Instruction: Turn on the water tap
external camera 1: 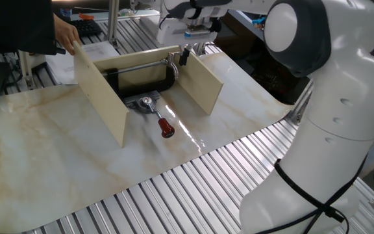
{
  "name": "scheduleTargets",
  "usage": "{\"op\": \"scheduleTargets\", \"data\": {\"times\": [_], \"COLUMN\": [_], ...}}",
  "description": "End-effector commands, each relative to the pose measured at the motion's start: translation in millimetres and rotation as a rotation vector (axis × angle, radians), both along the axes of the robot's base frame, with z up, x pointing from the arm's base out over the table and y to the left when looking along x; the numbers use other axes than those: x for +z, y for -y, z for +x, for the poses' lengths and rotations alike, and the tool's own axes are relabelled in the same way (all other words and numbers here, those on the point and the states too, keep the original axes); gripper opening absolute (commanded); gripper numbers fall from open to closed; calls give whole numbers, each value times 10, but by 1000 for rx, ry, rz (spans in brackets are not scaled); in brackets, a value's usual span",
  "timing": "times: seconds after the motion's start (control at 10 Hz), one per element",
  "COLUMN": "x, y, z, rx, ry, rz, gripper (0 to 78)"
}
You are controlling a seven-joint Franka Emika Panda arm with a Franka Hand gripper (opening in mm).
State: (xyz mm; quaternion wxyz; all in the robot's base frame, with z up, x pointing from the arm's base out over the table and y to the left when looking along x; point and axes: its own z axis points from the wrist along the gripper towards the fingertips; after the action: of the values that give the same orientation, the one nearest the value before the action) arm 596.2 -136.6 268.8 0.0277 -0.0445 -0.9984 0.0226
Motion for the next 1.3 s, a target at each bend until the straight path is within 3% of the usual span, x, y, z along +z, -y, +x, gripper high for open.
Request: {"op": "scheduleTargets", "data": {"times": [0.1, 0.2, 0.3, 0.5, 0.7, 0.8, 0.9, 1.1, 1.2, 1.3], "x": [17, 17, 17, 18, 57, 157, 212, 311, 312, 297], "y": [3, 3, 3, -50, -357, -692, -848, -1067, -1094, -1233], "z": [5, 5, 5, -17, -143, -353, -469, -632, -659, -835], "rx": [96, 81, 56, 50, 17, 4, -16, -8, -7, 25], "ry": [39, 32, 6, -7, -11, -10, -18, -25, -30, -35], "rz": [-112, -115, -135, -68, -73, -43, 3, 25, 32, 38], "gripper": [0, 0, 0, 0, 0, 0, 0, 0, 0, 0]}}
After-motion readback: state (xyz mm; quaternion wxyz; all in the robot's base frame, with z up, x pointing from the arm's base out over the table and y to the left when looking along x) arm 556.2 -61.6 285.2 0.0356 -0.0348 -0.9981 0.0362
